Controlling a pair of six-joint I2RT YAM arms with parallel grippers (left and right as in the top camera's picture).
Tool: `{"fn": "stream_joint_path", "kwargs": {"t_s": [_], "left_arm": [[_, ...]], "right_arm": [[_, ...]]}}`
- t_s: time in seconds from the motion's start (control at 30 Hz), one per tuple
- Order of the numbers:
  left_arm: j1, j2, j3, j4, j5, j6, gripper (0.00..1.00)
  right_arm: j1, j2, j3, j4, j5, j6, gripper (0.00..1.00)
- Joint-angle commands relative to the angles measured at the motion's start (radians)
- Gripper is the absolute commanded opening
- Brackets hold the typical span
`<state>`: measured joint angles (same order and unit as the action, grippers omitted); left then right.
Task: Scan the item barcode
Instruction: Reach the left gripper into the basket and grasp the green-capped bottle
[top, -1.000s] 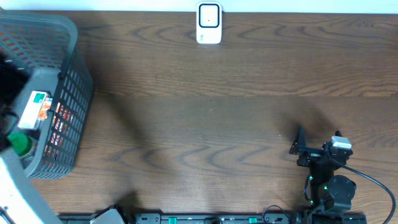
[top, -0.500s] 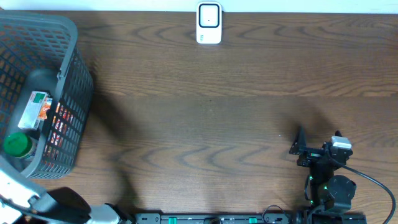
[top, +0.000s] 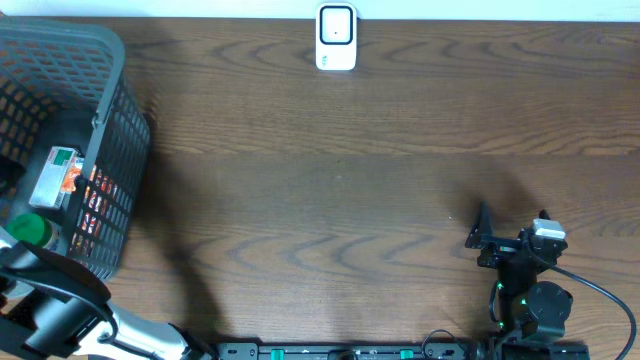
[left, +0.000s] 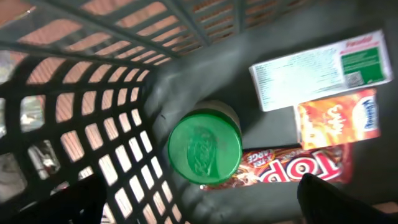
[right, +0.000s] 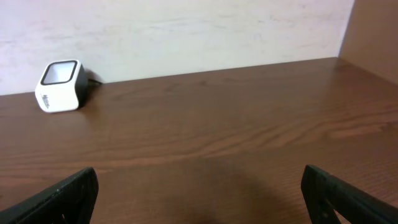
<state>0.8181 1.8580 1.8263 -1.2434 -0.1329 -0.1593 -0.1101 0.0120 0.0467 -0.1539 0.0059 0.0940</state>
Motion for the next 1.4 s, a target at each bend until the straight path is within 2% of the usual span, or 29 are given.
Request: {"fn": "stream_joint_path", "kwargs": {"t_s": [0.0, 0.13, 0.47, 0.87, 1.2, 1.37], "left_arm": [[0.003, 0.017, -0.040, 0.024, 0.029, 0.117, 0.98], [0.003, 0.017, -0.104, 0.068, 0.043, 0.164, 0.98], [0.005, 0.017, -0.310, 0.216, 0.042, 0.166, 0.98], [0.006, 0.017, -0.346, 0.281, 0.043, 0.158, 0.98], [0.006, 0.017, -0.502, 0.429, 0.043, 0.001, 0.98], [0.006, 0.017, -0.526, 0.468, 0.043, -0.061, 0.98]], "right_arm": [[-0.006, -0.006, -0.005, 0.000, -0.008, -0.013, 0.99], [-0.006, -0.006, -0.005, 0.000, -0.008, -0.013, 0.99], [-0.006, -0.006, -0.005, 0.000, -0.008, -0.013, 0.99], [-0.006, -0.006, -0.005, 0.000, -0.008, -0.013, 0.99], [-0.006, -0.006, -0.005, 0.000, -0.008, -0.013, 0.99], [-0.006, -0.006, -0.005, 0.000, -0.008, -0.013, 0.99]]}}
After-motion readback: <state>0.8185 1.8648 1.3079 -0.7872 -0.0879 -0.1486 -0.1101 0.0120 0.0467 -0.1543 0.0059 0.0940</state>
